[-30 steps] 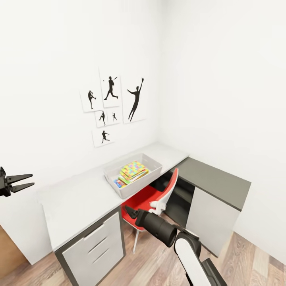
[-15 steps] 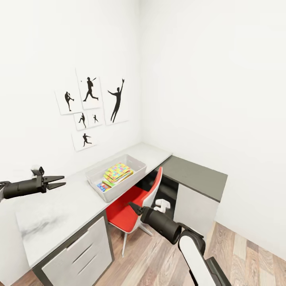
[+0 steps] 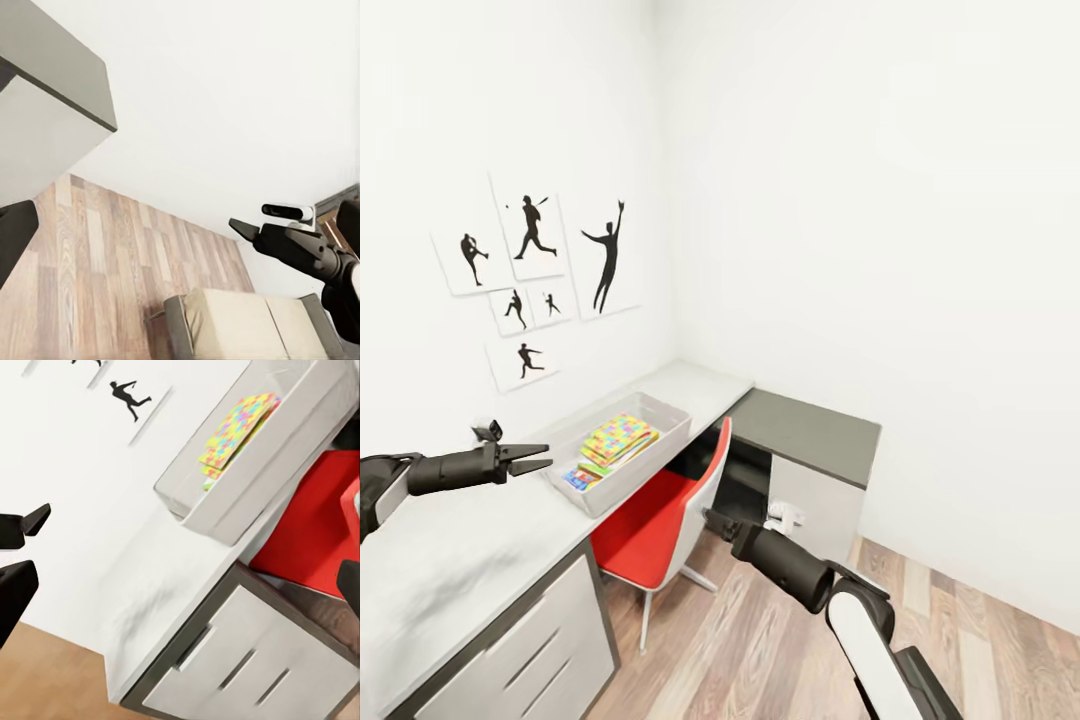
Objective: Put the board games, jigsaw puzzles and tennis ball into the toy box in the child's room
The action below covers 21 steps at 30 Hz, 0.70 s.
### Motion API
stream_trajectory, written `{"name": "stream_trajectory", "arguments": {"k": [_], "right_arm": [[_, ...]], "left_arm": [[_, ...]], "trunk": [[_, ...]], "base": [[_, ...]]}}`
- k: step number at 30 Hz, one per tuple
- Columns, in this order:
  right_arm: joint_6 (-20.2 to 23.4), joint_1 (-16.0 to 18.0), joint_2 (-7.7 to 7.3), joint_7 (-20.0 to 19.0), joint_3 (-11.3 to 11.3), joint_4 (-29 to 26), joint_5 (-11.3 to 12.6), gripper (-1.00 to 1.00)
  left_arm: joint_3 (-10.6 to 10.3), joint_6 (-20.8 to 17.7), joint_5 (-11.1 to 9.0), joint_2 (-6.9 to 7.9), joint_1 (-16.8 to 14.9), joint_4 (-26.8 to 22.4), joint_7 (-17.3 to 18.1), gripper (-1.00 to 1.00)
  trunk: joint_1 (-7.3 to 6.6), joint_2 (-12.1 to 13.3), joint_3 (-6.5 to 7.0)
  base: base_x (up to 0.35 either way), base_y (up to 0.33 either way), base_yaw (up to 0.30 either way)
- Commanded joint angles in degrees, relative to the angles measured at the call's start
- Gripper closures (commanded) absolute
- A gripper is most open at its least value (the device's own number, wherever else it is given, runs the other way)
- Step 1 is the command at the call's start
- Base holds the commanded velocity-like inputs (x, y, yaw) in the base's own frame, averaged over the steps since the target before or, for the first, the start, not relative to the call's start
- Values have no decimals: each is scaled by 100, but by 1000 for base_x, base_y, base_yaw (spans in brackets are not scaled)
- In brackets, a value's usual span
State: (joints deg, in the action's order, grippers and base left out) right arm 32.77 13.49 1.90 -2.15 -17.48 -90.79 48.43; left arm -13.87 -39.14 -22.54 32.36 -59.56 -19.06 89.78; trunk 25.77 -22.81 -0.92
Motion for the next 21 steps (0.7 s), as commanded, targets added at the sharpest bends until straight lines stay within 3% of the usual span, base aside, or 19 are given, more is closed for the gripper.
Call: {"name": "stream_trajectory", "arguments": {"k": [1,21], "right_arm": [[27,5,0,-14,6,0,0,-100],[19,5,-5,-14,0,0,0,-100]], "left_arm": [[-38,-60,-29,6,-3,-1,22,-100],[-28,-44,-31,43,-3,-1,22,-100]], "trunk": [[1,-11,-7],[1,-11,44]], "base": [[-221,128,-277],[-117,82,-277]]}}
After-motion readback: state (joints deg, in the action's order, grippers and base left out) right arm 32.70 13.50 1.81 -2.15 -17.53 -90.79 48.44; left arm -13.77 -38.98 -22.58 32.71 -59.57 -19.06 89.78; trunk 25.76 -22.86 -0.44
